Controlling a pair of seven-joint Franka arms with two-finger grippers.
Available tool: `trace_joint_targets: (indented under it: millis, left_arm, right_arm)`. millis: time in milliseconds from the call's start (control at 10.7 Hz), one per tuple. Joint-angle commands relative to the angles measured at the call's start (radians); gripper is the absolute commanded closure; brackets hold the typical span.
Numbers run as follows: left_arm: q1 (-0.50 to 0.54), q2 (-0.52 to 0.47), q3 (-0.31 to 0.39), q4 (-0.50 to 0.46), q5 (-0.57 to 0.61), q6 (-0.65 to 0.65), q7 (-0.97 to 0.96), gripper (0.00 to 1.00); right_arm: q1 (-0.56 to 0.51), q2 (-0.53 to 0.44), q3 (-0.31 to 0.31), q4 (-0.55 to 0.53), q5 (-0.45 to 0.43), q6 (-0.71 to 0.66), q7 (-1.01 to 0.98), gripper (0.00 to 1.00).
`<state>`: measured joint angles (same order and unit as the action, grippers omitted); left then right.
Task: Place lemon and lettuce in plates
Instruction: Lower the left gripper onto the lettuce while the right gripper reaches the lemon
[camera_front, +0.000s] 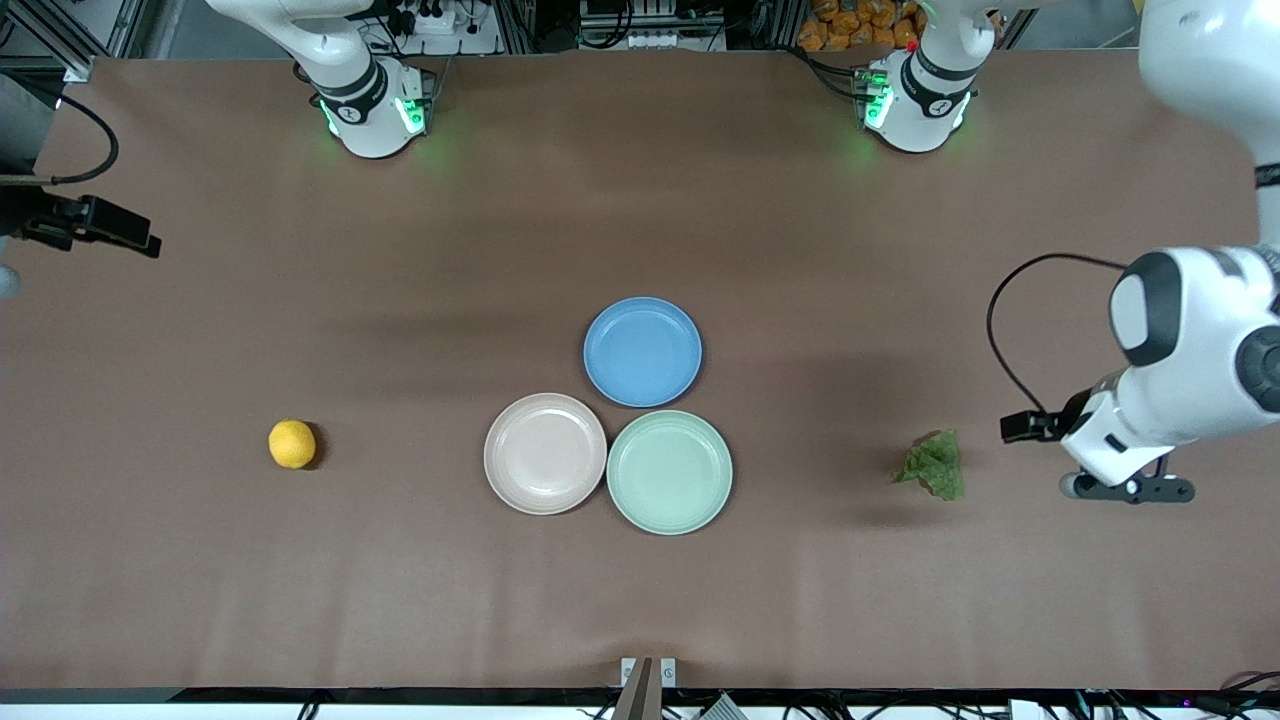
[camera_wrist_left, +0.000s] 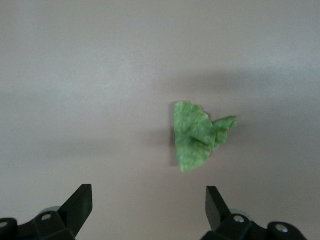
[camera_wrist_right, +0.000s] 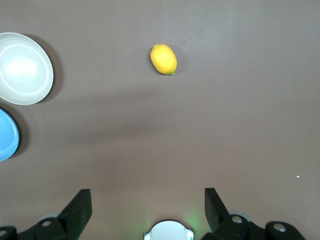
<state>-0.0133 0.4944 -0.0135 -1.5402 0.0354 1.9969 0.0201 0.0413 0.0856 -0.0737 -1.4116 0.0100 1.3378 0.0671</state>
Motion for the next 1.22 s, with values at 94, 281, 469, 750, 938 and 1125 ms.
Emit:
trace_joint_targets:
  millis: [94,281,469,750,938,1125]
  left_arm:
    - [-0.034,0.111,-0.006,0.035,0.009,0.083,-0.003,0.00]
    - [-0.048,0.177,-0.008,0.035,0.009,0.147,-0.037,0.00]
    - [-0.074,0.216,-0.006,0.032,0.015,0.172,-0.080,0.00]
    - [-0.082,0.254,-0.006,0.022,0.011,0.216,-0.104,0.00]
    - [-0.080,0.266,-0.006,0.020,0.011,0.220,-0.111,0.00]
    - [-0.071,0.270,-0.008,0.006,0.008,0.220,-0.115,0.02]
  right_arm:
    - [-0.014,0.046,0.008,-0.069,-0.001,0.118,-0.013,0.00]
    - [-0.017,0.091,0.008,-0.069,-0.001,0.135,-0.015,0.00]
    - [-0.017,0.163,0.008,-0.078,-0.001,0.200,-0.015,0.00]
    - [-0.017,0.184,0.008,-0.192,-0.001,0.375,-0.015,0.00]
    - [-0.018,0.207,0.008,-0.253,0.001,0.481,-0.016,0.00]
    - [-0.026,0.273,0.008,-0.253,-0.001,0.552,-0.061,0.00]
